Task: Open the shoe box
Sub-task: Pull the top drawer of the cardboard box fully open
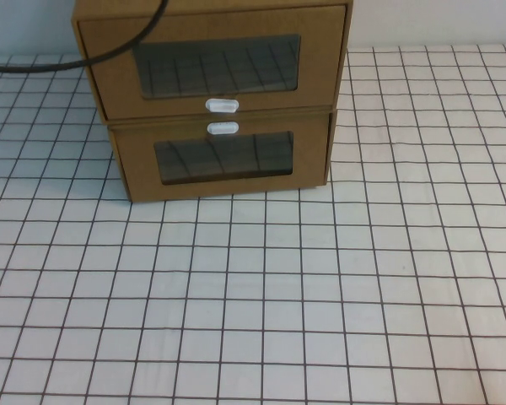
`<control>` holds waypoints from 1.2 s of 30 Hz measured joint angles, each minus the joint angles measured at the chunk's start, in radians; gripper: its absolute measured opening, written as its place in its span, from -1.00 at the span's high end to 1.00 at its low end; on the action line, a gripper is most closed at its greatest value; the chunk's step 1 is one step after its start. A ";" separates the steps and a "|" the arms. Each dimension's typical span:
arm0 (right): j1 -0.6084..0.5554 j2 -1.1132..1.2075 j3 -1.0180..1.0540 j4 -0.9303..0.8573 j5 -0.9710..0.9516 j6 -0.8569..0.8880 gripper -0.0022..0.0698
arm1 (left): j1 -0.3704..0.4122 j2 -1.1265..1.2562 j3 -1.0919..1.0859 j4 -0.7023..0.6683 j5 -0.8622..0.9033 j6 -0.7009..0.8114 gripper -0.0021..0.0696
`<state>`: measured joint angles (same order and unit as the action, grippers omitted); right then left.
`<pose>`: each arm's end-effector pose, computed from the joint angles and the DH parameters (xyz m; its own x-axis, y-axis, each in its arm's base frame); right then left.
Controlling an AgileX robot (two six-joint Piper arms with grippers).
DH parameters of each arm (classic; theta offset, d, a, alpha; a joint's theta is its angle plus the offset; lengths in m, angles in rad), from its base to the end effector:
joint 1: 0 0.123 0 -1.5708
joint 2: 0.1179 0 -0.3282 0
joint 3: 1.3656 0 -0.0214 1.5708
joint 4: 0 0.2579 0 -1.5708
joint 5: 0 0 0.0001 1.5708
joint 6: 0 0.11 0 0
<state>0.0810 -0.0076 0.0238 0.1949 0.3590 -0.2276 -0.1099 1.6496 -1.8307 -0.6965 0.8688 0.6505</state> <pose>0.0342 0.0103 0.1682 -0.2702 -0.0668 -0.9605 -0.1581 0.9871 -0.0242 0.3844 -0.0967 0.4905 -0.3612 0.1755 -0.9158 0.5931 0.8011 -0.0804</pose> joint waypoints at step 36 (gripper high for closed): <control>0.000 0.095 -0.150 0.655 -0.093 0.000 0.98 | -0.114 0.277 -0.226 0.113 0.062 -0.081 0.95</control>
<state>0.0810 0.0878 -0.1261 0.8495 0.2657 -0.2276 -0.2241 1.9270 -2.0571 -0.5832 0.9308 0.5700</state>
